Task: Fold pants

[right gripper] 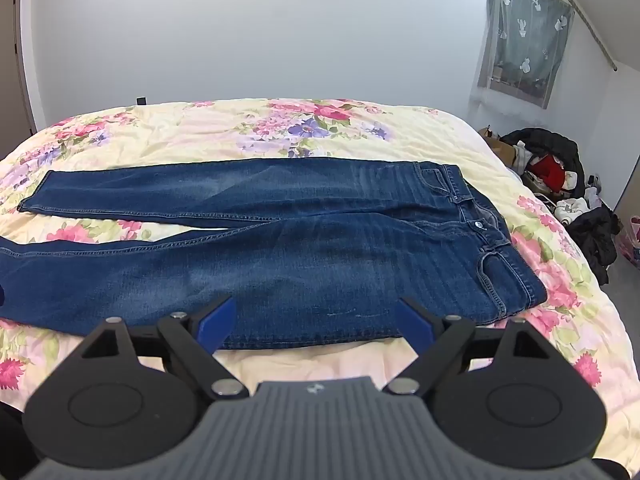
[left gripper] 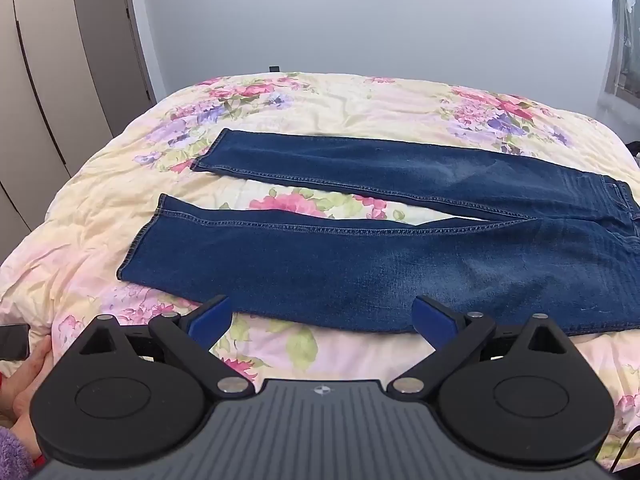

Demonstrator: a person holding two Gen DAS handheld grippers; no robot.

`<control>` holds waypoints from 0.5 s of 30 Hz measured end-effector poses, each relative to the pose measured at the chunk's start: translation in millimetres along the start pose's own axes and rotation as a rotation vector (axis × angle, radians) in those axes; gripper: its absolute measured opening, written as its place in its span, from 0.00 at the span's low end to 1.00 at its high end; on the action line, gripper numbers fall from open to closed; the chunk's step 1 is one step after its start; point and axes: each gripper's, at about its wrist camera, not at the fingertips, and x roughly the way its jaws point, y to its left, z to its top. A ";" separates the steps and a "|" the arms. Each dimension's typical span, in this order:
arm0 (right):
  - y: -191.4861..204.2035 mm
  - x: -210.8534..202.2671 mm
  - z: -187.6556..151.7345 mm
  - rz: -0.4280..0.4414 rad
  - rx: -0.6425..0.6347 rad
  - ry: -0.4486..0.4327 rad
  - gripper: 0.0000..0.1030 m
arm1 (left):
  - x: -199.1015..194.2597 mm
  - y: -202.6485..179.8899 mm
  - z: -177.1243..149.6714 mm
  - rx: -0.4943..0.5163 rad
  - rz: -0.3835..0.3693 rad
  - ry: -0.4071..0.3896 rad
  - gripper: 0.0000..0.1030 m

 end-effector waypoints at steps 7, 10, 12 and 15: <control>1.1 -1.2 -2.0 -0.005 -0.001 -0.001 0.81 | 2.9 2.2 -1.2 0.005 -0.003 -0.017 1.00; 0.1 -6.0 -3.4 0.002 0.003 0.000 0.81 | 2.8 2.3 -0.8 0.008 -0.003 -0.020 1.00; -1.7 -3.3 -2.3 0.003 0.007 0.003 0.81 | 4.5 3.6 -0.6 0.008 -0.003 -0.020 1.00; -0.9 -3.7 -2.2 -0.001 0.005 0.000 0.81 | -1.6 -3.1 0.5 0.011 0.000 -0.023 1.00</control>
